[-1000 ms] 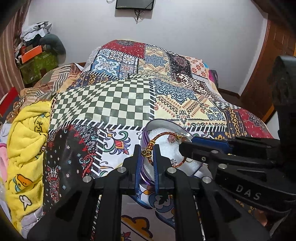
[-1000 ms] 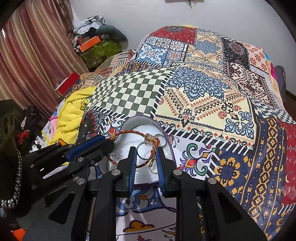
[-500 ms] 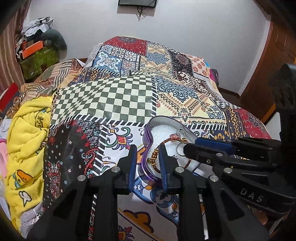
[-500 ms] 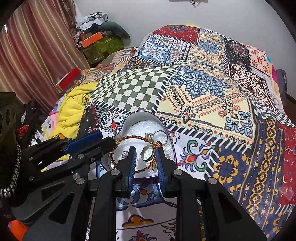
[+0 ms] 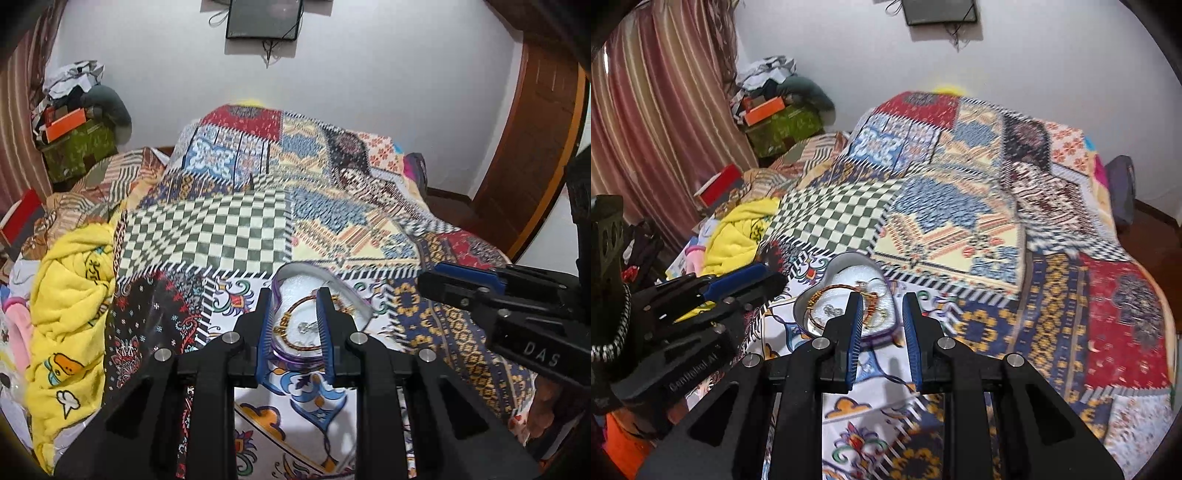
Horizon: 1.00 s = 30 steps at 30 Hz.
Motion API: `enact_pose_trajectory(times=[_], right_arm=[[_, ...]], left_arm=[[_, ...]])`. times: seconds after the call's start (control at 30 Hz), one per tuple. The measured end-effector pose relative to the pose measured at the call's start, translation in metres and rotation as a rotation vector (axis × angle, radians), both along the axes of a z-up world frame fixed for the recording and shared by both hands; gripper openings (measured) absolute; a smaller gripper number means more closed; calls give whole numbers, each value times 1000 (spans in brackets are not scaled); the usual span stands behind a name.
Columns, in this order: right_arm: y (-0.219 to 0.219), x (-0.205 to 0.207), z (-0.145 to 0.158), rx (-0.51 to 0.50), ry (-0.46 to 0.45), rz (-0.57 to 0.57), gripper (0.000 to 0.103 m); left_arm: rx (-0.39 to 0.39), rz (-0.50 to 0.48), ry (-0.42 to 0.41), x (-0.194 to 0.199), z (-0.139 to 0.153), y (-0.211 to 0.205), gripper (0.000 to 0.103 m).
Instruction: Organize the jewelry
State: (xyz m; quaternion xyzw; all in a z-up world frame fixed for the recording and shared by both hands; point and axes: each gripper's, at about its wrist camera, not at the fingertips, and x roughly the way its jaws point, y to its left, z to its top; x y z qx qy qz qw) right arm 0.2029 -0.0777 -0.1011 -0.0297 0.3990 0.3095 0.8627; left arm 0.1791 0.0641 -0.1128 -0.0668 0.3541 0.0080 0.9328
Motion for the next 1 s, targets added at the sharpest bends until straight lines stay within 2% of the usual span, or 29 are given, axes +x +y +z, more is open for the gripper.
enact_pose_trajectory(times=[0.2,0.43,0.8,1.0], right_arm=[[-33,-10,15,4,-30,-68,20],[-60,-23,10,-27,-19,-113,20],[-94,-41,-26,-72,93,-148,20],[-92,-55,-42,-76,139,-126,20]], left_arm=[[9,-32,-35,-14,19,-16,22],[18,-73,-30,-26,20,-36,23],[6,-129,66,-35,-11,-60,23],[-8,-148,115,-39,-30,-69,23]])
